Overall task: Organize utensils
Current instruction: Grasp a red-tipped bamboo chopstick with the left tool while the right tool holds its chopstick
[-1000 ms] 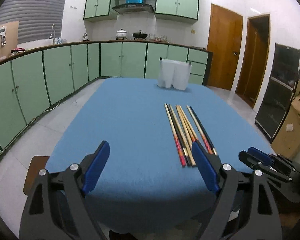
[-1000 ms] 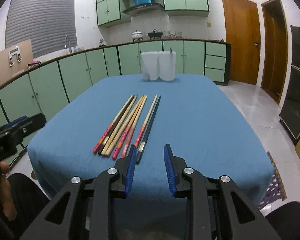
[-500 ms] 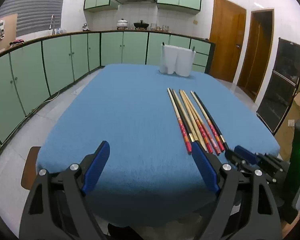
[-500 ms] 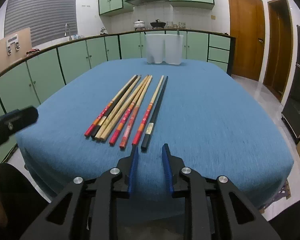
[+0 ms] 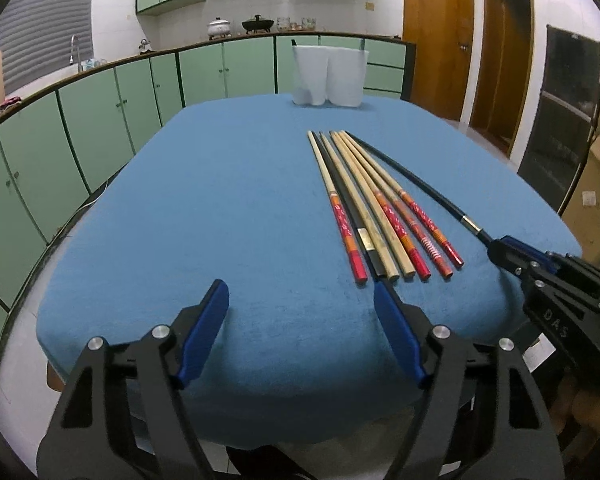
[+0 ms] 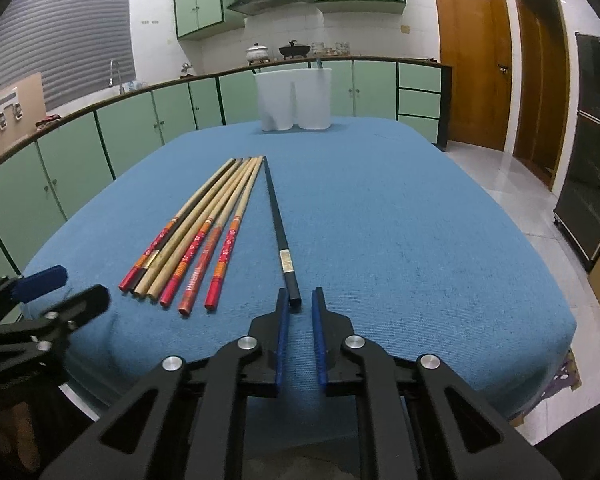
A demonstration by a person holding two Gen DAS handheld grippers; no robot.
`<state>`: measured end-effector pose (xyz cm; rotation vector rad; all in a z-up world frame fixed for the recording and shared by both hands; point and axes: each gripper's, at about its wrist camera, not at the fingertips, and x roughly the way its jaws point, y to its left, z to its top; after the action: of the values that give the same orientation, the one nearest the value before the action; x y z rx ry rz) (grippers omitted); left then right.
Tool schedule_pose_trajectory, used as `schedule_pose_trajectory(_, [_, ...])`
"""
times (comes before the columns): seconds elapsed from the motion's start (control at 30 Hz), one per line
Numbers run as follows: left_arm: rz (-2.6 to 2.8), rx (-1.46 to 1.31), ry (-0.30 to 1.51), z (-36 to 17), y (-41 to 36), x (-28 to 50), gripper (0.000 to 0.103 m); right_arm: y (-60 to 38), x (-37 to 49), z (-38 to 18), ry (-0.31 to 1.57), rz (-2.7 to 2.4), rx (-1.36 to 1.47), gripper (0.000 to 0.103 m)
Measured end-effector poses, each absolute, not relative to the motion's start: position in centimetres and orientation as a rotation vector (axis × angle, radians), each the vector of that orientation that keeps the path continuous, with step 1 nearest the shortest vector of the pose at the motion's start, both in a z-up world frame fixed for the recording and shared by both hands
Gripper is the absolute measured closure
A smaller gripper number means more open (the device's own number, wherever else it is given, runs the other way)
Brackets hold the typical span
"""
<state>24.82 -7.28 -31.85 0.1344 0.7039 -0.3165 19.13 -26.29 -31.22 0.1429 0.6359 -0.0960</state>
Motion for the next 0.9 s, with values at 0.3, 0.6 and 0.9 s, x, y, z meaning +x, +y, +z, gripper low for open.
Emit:
schedule_pose_trajectory(0.3, [-0.293,0.143,0.704,-32.3,-8.1,25.5,0.041,-26.3,19.3,-31.5,0.632,-0.08,0.125,0.091])
schedule_pose_trajectory(0.6, [-0.283,0.138,0.706,-32.3,-7.9,25.8,0.046,-26.1,19.5,-31.7,0.63,-0.084,0.117,0.091])
schedule_pose_trajectory(0.9, [-0.329,0.134,0.684,-32.5,-8.8,26.2,0.071,-25.8,19.7,-32.0,0.615,-0.084,0.094,0.09])
